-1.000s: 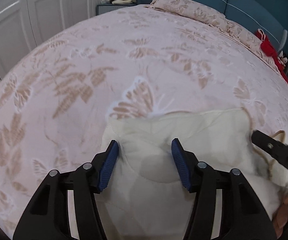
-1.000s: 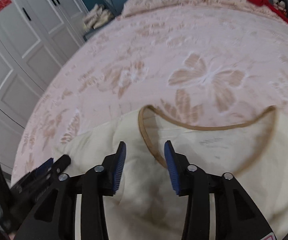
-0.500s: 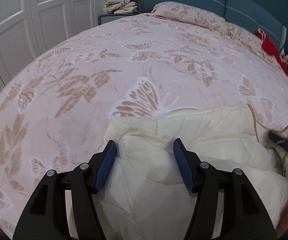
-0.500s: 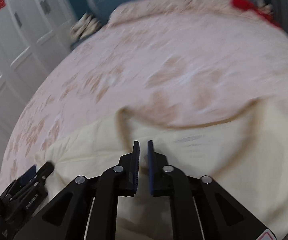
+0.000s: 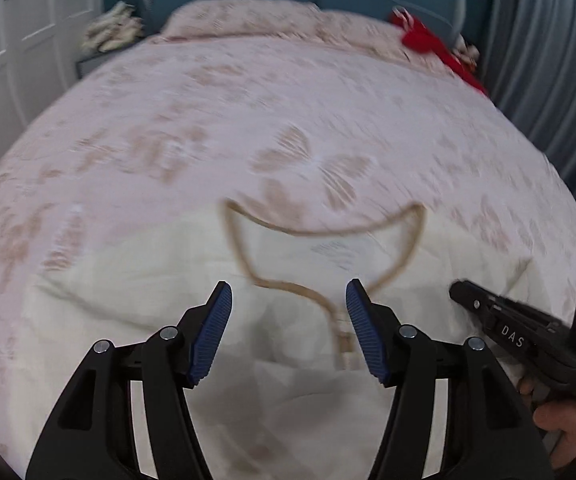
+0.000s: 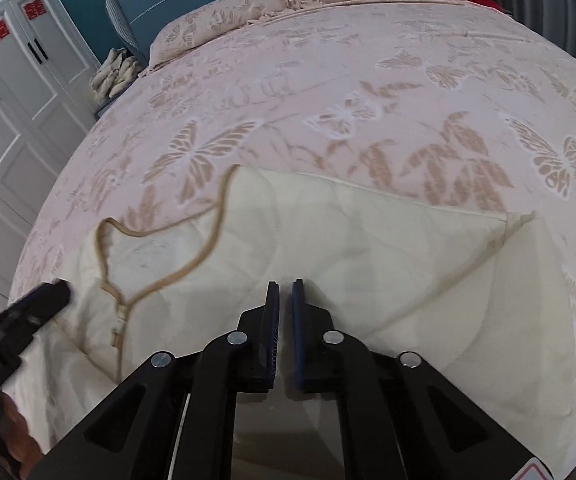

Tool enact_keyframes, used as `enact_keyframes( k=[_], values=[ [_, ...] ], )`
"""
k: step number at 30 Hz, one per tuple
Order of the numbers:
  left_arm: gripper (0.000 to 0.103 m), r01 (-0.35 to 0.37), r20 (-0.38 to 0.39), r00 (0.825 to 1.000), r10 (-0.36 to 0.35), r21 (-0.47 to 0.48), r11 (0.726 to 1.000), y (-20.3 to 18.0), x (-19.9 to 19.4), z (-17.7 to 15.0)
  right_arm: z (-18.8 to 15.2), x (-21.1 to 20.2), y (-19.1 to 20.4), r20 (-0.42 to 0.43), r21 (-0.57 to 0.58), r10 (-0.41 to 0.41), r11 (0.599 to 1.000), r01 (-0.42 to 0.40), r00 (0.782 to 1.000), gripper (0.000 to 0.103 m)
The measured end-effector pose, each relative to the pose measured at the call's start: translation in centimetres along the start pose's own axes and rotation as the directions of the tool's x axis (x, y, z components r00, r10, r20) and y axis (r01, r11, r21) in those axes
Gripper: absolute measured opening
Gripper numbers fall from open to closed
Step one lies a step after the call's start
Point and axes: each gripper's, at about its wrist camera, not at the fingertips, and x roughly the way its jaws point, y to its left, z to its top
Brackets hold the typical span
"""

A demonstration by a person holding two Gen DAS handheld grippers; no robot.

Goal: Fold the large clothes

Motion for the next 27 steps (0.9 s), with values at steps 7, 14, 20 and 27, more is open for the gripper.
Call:
enact_keyframes(
  k=[7, 14, 20, 27],
  values=[
    [0.057, 0.034, -0.030, 0.999, -0.033, 0.054, 0.998, -5.4, 3.0, 0.3, -0.4, -0.5, -2.6, 0.034, 0.082, 0.018, 0.996, -0.020, 0.999, 0.000],
    [0.047, -0.059, -0.060, 0.997, 0.057, -0.016, 0.998, -3.7, 5.7, -0.3, -0.2, -1.5, -5.8, 0.079, 0.213, -0.158, 0.967, 0.138, 0.984, 0.000],
    [0.045, -0.100, 0.050, 0.993, 0.106, -0.097, 0.990, 2.5, 1.2, 1.2, 1.2, -5.0, -0.8, 0.181, 0.082, -0.081, 0.994, 0.067, 0.980, 0.013],
    [0.046, -0.178, -0.059, 0.983, 0.176, -0.034, 0.983, 4.6, 4.7, 0.2, 1.1, 2.0, 9.0, -0.048, -0.174, 0.084, 0.980, -0.091, 0.995, 0.012]
  ],
)
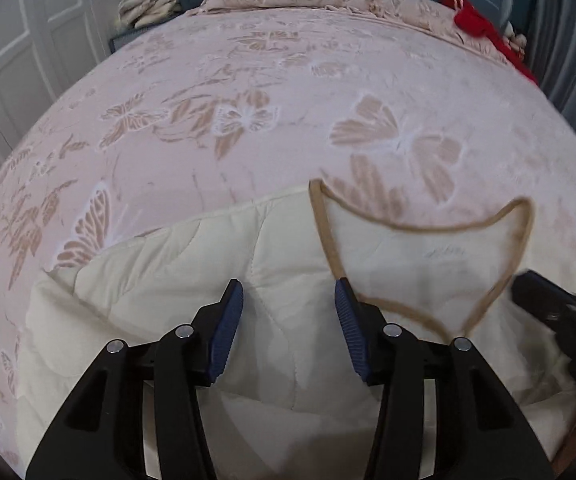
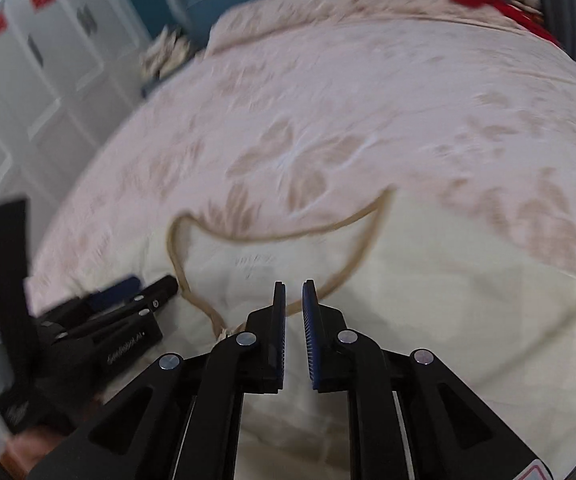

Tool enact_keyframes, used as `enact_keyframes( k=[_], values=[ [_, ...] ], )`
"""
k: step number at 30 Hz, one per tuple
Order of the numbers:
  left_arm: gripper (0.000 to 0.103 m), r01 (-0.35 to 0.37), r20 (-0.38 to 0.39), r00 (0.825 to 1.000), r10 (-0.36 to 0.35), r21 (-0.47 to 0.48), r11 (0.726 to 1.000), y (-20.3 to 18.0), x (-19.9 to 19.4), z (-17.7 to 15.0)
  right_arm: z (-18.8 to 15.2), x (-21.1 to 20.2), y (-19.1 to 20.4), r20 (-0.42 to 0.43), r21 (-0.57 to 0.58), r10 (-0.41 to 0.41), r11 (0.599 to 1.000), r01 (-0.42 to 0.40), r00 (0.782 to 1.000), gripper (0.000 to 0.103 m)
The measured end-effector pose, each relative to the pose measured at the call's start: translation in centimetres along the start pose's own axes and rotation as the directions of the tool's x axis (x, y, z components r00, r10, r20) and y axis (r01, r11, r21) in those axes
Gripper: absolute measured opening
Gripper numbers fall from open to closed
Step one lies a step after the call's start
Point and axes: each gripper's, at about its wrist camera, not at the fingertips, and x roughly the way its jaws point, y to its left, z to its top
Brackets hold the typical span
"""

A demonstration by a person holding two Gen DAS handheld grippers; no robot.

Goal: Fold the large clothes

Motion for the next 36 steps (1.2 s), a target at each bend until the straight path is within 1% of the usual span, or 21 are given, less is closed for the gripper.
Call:
enact_keyframes(
  k=[2, 4, 7, 9, 11, 12, 13, 14, 15, 16, 17, 18, 19, 20, 22, 24, 26, 29, 31, 34, 36],
  values=[
    [0.046, -0.020, 0.027, 0.999, 0.019, 0.024, 1.000, -0.4, 0.4, -0.6, -0.5, 2.0, 0.6, -0.037, -0.040, -0.033, 0.999, 0.031, 0.999, 0.009],
    [0.048, -0.026, 0.052, 0.998, 0.025, 0.013, 1.000, -0.3, 0.7, -1.1, -1.1, 2.7, 0.6, -0.028, -0.052, -0.064, 0.997, 0.063, 0.998, 0.000],
    [0.049, -0.032, 0.080, 0.996, 0.032, 0.002, 0.999, -0.2, 0.9, -1.5, -1.2, 3.0, -1.2, -0.007, 0.025, -0.041, 0.999, 0.041, 0.999, 0.000],
    [0.050, -0.048, 0.089, 0.995, 0.048, -0.002, 0.999, -0.1, 1.0, -1.4, -1.5, 2.7, -1.9, 0.027, 0.078, -0.050, 0.996, 0.048, 0.998, 0.000],
    [0.052, -0.065, 0.098, 0.993, 0.068, -0.026, 0.998, 0.4, 0.5, -1.3, -1.8, 0.5, -2.2, 0.117, 0.130, -0.138, 0.984, 0.123, 0.983, 0.000],
    [0.052, -0.073, 0.109, 0.991, 0.078, -0.053, 0.996, 1.0, -0.1, -1.3, -2.2, -1.1, -2.3, 0.156, 0.153, -0.162, 0.979, 0.138, 0.974, 0.003],
    [0.055, -0.079, 0.137, 0.986, 0.093, -0.109, 0.991, 2.3, -1.6, -1.5, -2.8, -3.5, -2.7, 0.210, 0.181, -0.158, 0.976, 0.120, 0.965, 0.011],
    [0.060, -0.058, 0.171, 0.981, 0.087, -0.166, 0.984, 3.9, -3.3, -2.0, -3.4, -5.2, -3.1, 0.238, 0.195, -0.140, 0.976, 0.094, 0.961, 0.011],
    [0.071, -0.017, 0.199, 0.978, 0.058, -0.201, 0.979, 5.3, -5.0, -2.7, -4.5, -7.6, -3.6, 0.265, 0.202, -0.119, 0.977, 0.065, 0.957, 0.012],
    [0.078, 0.032, 0.227, 0.974, 0.020, -0.226, 0.974, 7.2, -7.3, -3.8, -6.1, -10.4, -4.4, 0.281, 0.202, -0.104, 0.978, 0.048, 0.954, 0.015],
    [0.080, 0.051, 0.239, 0.971, 0.006, -0.232, 0.971, 8.5, -8.8, -4.8, -7.7, -12.6, -5.1, 0.285, 0.200, -0.101, 0.979, 0.044, 0.953, 0.025],
    [0.082, 0.068, 0.229, 0.973, -0.015, -0.225, 0.972, 10.4, -11.1, -6.5, -10.2, -15.5, -6.3, 0.283, 0.198, -0.102, 0.979, 0.046, 0.954, 0.033],
    [0.086, 0.083, 0.213, 0.976, -0.036, -0.218, 0.973, 11.5, -12.2, -7.6, -12.6, -17.9, -7.4, 0.273, 0.200, -0.110, 0.978, 0.056, 0.956, 0.051],
    [0.088, 0.106, 0.181, 0.981, -0.068, -0.212, 0.971, 13.2, -13.8, -9.5, -14.4, -19.4, -8.3, 0.260, 0.203, -0.120, 0.977, 0.068, 0.958, 0.061],
    [0.091, 0.125, 0.104, 0.989, -0.105, -0.213, 0.969, 16.4, -16.7, -14.3, -20.1, -23.6, -11.0, 0.184, 0.217, -0.177, 0.967, 0.136, 0.967, 0.066],
    [0.091, 0.101, 0.021, 0.995, -0.099, -0.239, 0.966, 19.2, -18.6, -18.9, -25.0, -26.5, -12.7, 0.093, 0.207, -0.246, 0.953, 0.223, 0.965, 0.067],
    [0.091, 0.081, -0.048, 0.994, -0.098, -0.284, 0.956, 21.4, -20.2, -23.5, -29.8, -28.8, -13.9, 0.004, 0.239, -0.247, 0.941, 0.238, 0.969, 0.071],
    [0.091, 0.107, -0.132, 0.975, -0.178, -0.424, 0.899, 24.1, -22.1, -30.9, -35.7, -30.4, -14.3, -0.082, 0.288, -0.199, 0.933, 0.215, 0.976, 0.071],
    [0.091, 0.131, -0.124, 0.970, -0.209, -0.457, 0.880, 24.1, -23.0, -33.3, -38.4, -30.3, -14.3, -0.103, 0.339, -0.138, 0.926, 0.166, 0.985, 0.071],
    [0.091, 0.135, -0.107, 0.975, -0.196, -0.413, 0.901, 22.3, -24.1, -34.5, -40.2, -29.4, -14.0, -0.090, 0.428, -0.068, 0.898, 0.100, 0.994, 0.073],
    [0.091, 0.161, -0.094, 0.971, -0.219, -0.420, 0.893, 21.2, -24.2, -34.4, -40.6, -29.2, -13.4, -0.056, 0.433, -0.089, 0.895, 0.105, 0.994, 0.077]
  ],
)
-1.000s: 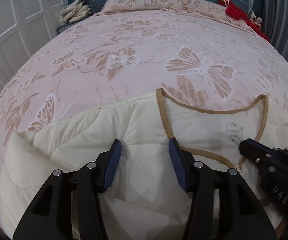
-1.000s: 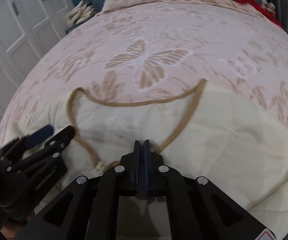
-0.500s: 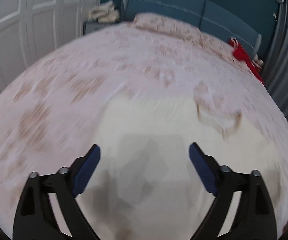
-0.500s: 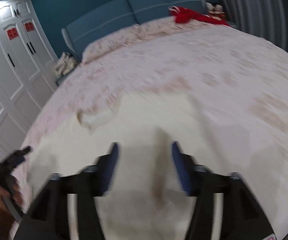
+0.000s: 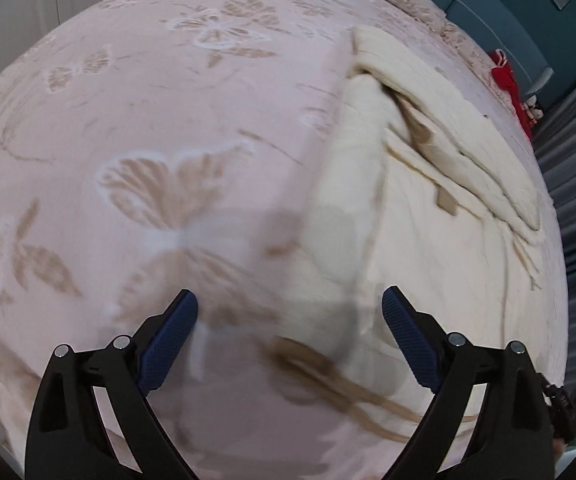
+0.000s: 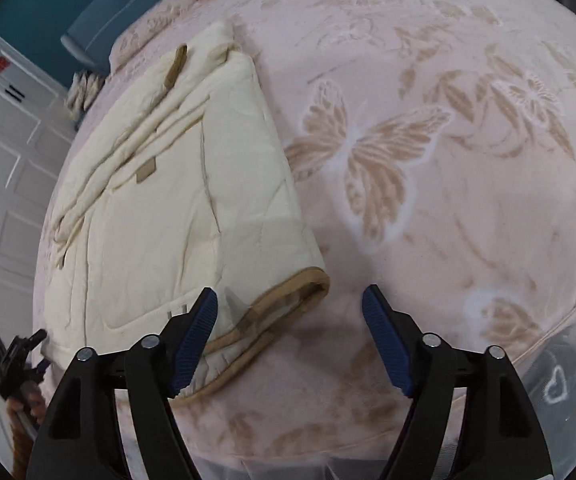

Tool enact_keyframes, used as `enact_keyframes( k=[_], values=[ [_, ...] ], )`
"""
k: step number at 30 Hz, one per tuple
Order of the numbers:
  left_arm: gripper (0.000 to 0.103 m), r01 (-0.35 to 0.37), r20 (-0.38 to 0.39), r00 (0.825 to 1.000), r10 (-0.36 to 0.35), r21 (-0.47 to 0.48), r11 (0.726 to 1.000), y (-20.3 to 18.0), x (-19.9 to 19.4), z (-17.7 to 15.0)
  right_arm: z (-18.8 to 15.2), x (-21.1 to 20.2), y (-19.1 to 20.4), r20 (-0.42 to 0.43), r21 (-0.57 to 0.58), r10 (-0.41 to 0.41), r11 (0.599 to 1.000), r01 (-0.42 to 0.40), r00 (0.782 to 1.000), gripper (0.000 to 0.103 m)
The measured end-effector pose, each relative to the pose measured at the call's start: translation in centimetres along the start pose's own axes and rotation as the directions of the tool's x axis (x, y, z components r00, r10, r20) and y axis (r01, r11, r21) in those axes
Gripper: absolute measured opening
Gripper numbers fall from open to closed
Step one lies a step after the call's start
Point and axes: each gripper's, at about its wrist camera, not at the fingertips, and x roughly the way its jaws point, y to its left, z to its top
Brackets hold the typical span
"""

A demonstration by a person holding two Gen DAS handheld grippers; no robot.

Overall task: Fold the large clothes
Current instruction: 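Grasp the jacket hem with the left gripper while the right gripper grasps the hem, then lift the hem with both grippers and fold it toward the collar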

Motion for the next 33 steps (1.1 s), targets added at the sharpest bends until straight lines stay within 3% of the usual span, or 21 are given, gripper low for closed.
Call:
enact_keyframes(
  k=[3, 5, 6, 8, 10, 12, 18, 24, 27, 29, 33],
  values=[
    [0.088, 0.023, -0.001, 1.000, -0.023, 0.024, 0.999, -1.8, 0.8, -0.1, 0.1, 0.6, 0.9, 0.027, 0.017, 0.012, 1.000, -0.013, 1.000, 0.077],
    [0.074, 0.030, -0.009, 1.000, -0.030, 0.045, 0.999, -3.2, 1.1, -0.3, 0.6, 0.9, 1.4, 0.042, 0.036, 0.046, 0.998, -0.048, 0.998, 0.075],
    [0.064, 0.021, -0.012, 1.000, -0.021, 0.055, 0.998, -3.7, 1.3, -0.3, 0.8, 0.9, 1.8, 0.050, 0.040, 0.058, 0.997, -0.060, 0.997, 0.068],
    [0.048, 0.028, -0.012, 1.000, -0.027, 0.063, 0.998, -4.7, 0.9, -0.3, 1.1, 0.9, 2.5, 0.047, 0.043, 0.075, 0.996, -0.077, 0.996, 0.030],
    [0.025, 0.030, -0.002, 1.000, -0.030, 0.063, 0.998, -4.7, 0.0, -0.2, 1.3, 0.2, 2.6, 0.045, 0.046, 0.075, 0.996, -0.077, 0.996, 0.012],
    [0.013, 0.038, 0.004, 0.999, -0.038, 0.062, 0.997, -4.7, -0.9, -0.2, 1.3, -0.8, 3.2, 0.066, 0.028, 0.069, 0.997, -0.071, 0.995, 0.008],
    [0.008, 0.062, 0.038, 0.997, -0.067, 0.112, 0.992, -4.6, -5.8, -1.2, 0.5, -5.4, 3.9, 0.070, -0.061, 0.087, 0.995, -0.083, 0.994, 0.005],
    [0.008, 0.051, -0.022, 0.999, -0.048, 0.180, 0.982, -3.0, -10.7, -5.7, -3.1, -9.2, 4.9, -0.063, -0.297, -0.017, 0.955, -0.002, 0.998, 0.005],
    [0.008, 0.048, -0.087, 0.996, -0.033, 0.180, 0.982, -0.8, -14.3, -9.4, -6.3, -11.6, 4.0, -0.181, -0.386, -0.075, 0.922, -0.001, 0.981, 0.005],
    [0.008, 0.036, -0.118, 0.993, -0.015, 0.177, 0.984, 0.4, -16.3, -11.5, -8.8, -13.4, 3.6, -0.270, -0.416, -0.100, 0.909, -0.022, 0.958, 0.005],
    [0.008, 0.007, -0.162, 0.987, 0.010, 0.104, 0.995, 2.6, -19.8, -15.1, -13.0, -16.9, 3.9, -0.352, -0.453, -0.123, 0.890, -0.055, 0.928, 0.005]
  ],
)
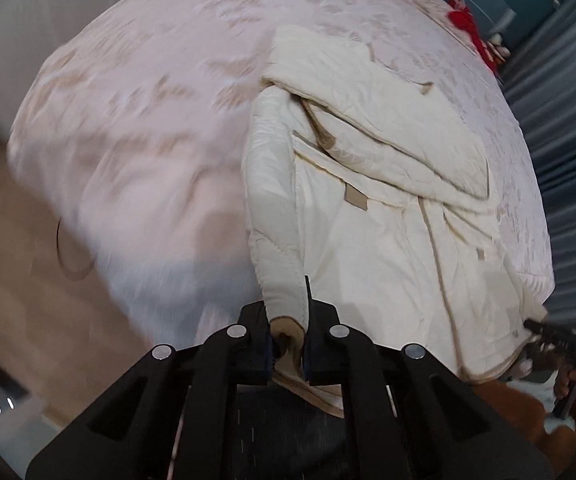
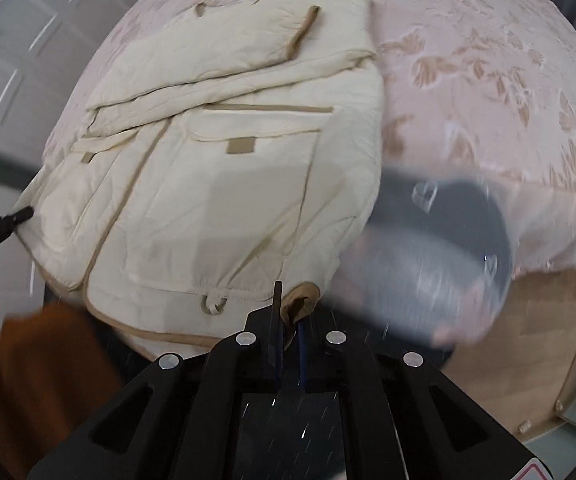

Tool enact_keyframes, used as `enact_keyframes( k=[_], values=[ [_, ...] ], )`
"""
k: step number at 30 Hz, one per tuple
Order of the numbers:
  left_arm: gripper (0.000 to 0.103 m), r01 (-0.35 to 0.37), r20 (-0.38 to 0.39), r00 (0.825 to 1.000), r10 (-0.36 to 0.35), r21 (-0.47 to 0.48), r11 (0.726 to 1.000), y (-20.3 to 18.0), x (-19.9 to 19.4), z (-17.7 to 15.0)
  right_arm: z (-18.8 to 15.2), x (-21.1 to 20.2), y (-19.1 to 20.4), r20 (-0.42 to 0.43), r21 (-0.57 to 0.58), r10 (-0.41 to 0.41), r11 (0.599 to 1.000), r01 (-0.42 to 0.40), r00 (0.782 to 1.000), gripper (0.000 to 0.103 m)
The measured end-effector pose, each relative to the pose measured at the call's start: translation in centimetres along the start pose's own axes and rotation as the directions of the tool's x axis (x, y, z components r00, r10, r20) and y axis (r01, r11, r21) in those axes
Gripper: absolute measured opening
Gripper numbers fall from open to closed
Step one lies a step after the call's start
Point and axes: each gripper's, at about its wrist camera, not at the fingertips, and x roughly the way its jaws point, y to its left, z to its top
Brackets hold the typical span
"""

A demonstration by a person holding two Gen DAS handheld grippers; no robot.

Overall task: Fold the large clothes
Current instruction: 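Lift the hem with both grippers and fold it toward the collar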

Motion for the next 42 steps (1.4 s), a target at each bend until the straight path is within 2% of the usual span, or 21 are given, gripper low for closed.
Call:
enact_keyframes(
  k=[3, 7, 8, 10, 12, 14, 17, 20, 22, 28, 42],
  values=[
    [0.008, 0.008, 0.038, 0.999, -0.007, -0.022, 1.000, -0.3, -1.4, -0.5, -0.7, -1.6, 1.0, 0.038, 0.002, 0.022, 1.000, -0.022, 0.999, 0.005],
    [0.008, 0.022, 0.169, 0.985, -0.024, 0.015, 1.000, -1.9, -2.7, 3.4, 3.2, -4.1, 0.2, 0.198, 0.041, 0.051, 0.997, -0.061, 0.979, 0.005],
    [0.008, 0.022, 0.198, 0.980, -0.027, 0.026, 0.999, -2.2, -2.9, 4.4, 4.2, -4.5, -0.1, 0.235, 0.053, 0.056, 0.996, -0.071, 0.970, 0.005],
    [0.008, 0.012, 0.270, 0.962, -0.025, 0.052, 0.999, -3.0, -3.3, 7.0, 7.2, -5.7, -1.2, 0.341, 0.089, 0.058, 0.992, -0.094, 0.938, 0.005],
    [0.008, 0.002, 0.346, 0.938, -0.028, 0.077, 0.997, -3.9, -3.3, 10.0, 9.8, -6.2, -2.0, 0.417, 0.110, 0.058, 0.987, -0.114, 0.907, 0.005],
    [0.008, -0.011, 0.377, 0.926, -0.022, 0.083, 0.996, -4.5, -2.8, 12.3, 12.3, -6.2, -2.3, 0.483, 0.138, 0.057, 0.981, -0.140, 0.874, 0.005],
    [0.008, -0.035, 0.403, 0.915, -0.001, 0.082, 0.996, -5.2, -1.5, 15.0, 14.9, -5.3, -2.3, 0.530, 0.154, 0.031, 0.979, -0.133, 0.847, 0.005],
    [0.008, -0.048, 0.418, 0.908, 0.015, 0.067, 0.997, -5.7, 0.0, 16.7, 16.6, -4.1, -2.5, 0.555, 0.170, 0.007, 0.978, -0.122, 0.832, 0.005],
    [0.008, -0.080, 0.426, 0.904, 0.046, 0.062, 0.995, -6.0, 1.5, 17.6, 17.4, -3.2, -2.9, 0.563, 0.190, 0.001, 0.973, -0.130, 0.826, 0.005],
    [0.008, -0.155, 0.401, 0.907, 0.125, 0.043, 0.987, -6.3, 6.3, 20.3, 19.7, 0.5, -4.5, 0.556, 0.254, -0.024, 0.956, -0.143, 0.831, 0.005],
    [0.009, -0.231, 0.309, 0.927, 0.214, 0.019, 0.973, -5.4, 14.4, 23.3, 23.5, 6.7, -6.5, 0.513, 0.368, -0.052, 0.915, -0.165, 0.857, 0.005]
  ],
)
